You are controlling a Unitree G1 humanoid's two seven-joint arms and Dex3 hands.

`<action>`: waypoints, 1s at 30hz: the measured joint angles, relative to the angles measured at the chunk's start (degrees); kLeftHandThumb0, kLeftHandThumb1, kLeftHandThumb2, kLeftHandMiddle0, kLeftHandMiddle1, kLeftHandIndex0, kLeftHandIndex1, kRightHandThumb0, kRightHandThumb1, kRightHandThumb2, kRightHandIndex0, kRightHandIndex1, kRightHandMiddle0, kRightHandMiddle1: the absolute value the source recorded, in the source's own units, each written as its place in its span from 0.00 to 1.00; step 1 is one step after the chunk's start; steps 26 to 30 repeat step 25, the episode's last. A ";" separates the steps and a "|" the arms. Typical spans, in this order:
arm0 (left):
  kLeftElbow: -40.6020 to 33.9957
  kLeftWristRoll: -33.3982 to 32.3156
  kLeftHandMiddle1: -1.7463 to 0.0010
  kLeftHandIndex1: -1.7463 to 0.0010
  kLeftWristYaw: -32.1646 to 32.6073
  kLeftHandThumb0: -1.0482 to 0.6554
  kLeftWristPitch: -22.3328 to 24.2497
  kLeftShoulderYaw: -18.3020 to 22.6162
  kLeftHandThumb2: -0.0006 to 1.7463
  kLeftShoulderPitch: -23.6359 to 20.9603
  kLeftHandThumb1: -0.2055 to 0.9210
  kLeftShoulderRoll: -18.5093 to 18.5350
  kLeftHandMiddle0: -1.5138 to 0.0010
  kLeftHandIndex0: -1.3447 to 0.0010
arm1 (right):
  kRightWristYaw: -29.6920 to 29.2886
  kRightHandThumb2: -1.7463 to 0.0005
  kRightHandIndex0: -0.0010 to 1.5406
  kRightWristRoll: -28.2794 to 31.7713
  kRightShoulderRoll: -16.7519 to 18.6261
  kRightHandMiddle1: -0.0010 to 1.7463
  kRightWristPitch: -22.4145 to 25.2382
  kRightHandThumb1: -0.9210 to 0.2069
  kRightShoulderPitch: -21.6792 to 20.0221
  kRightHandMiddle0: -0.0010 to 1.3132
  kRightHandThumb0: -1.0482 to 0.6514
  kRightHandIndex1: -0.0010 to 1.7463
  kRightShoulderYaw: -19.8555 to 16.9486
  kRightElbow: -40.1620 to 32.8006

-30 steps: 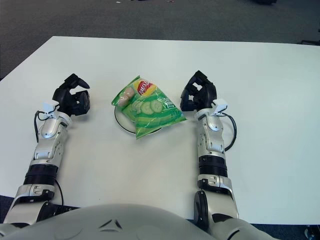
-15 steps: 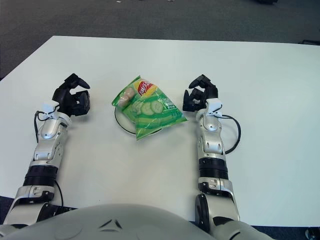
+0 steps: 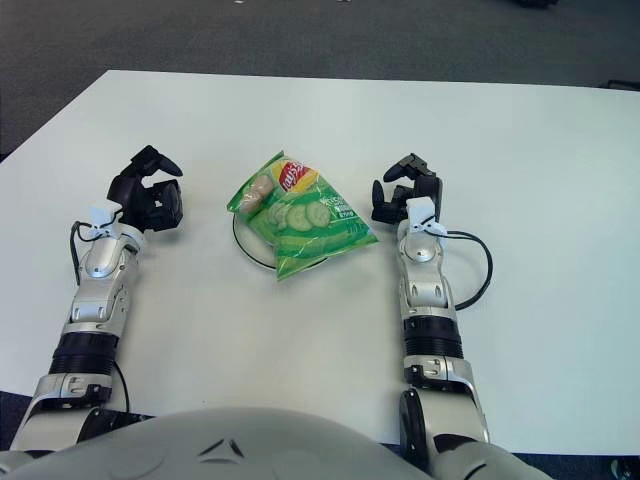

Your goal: Put the snack into the plate.

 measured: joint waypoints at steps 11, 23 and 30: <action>-0.99 -0.03 0.00 0.00 0.01 0.34 0.37 -0.05 0.72 0.57 0.51 -0.07 0.20 0.57 | 2.15 0.18 0.88 1.01 -1.76 1.00 -1.38 0.62 0.00 0.53 0.31 1.00 -0.07 1.40; -1.49 -0.03 0.00 0.00 0.17 0.34 0.50 0.14 0.71 0.97 0.52 -0.05 0.21 0.58 | 2.96 0.19 0.88 4.25 -1.09 1.00 2.10 0.60 0.30 0.51 0.32 1.00 -0.59 -0.47; -1.53 -0.04 0.00 0.00 0.18 0.34 0.92 0.13 0.71 1.02 0.52 -0.05 0.21 0.58 | 2.96 0.19 0.88 4.42 -1.05 1.00 2.25 0.60 0.35 0.51 0.32 1.00 -0.59 -0.64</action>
